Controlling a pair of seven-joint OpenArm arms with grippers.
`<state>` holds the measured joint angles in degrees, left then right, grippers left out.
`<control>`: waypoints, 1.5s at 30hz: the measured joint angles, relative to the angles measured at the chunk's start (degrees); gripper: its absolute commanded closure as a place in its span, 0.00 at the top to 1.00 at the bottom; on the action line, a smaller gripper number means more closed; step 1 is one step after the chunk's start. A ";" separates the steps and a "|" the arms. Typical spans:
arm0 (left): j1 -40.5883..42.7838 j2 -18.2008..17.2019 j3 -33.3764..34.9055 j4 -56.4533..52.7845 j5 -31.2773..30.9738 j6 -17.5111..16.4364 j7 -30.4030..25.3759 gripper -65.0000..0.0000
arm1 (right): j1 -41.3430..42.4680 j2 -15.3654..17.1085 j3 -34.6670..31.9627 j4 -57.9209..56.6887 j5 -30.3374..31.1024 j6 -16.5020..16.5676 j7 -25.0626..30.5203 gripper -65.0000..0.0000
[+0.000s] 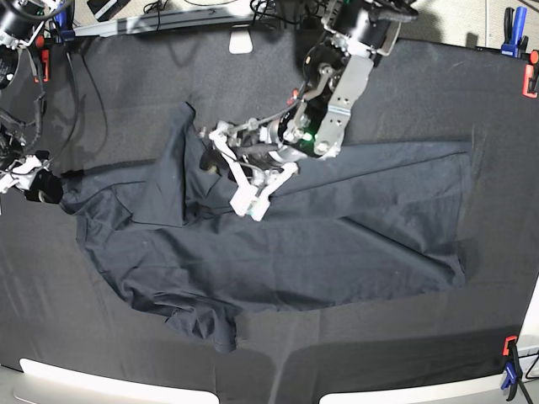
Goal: Layout the t-shirt on the table in an organized manner, then fold the t-shirt properly
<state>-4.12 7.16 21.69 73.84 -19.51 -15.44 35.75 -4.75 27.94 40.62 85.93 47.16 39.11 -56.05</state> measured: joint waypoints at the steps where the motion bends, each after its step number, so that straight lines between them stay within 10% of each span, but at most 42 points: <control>1: 0.00 0.00 0.00 0.00 -1.09 -1.36 -0.98 0.37 | 0.00 0.00 0.00 0.00 0.02 0.00 0.02 0.41; 11: -0.02 0.02 0.00 0.00 -3.80 -4.63 -2.29 0.00 | 0.00 0.00 0.00 0.00 0.02 0.00 0.00 0.41; 15: 0.00 0.00 0.00 0.00 -3.78 -4.81 -1.42 0.00 | 0.00 0.02 0.00 0.00 0.02 0.00 0.00 0.41; 21: -0.04 0.02 0.00 0.00 0.74 -4.98 -2.78 0.46 | 0.00 0.00 0.00 0.00 0.02 0.00 0.00 0.41; 27: -0.04 0.02 0.00 0.00 2.91 0.98 -2.78 0.45 | 0.00 0.00 0.00 0.00 0.04 -0.02 0.00 0.41; 45: 1.01 0.02 2.64 -1.73 2.64 1.09 -3.63 0.29 | 0.00 0.02 0.00 0.00 0.02 -0.02 0.00 0.41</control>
<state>-3.11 7.18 24.34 72.12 -16.86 -14.35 32.12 -4.75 27.97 40.62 85.93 47.18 39.09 -56.05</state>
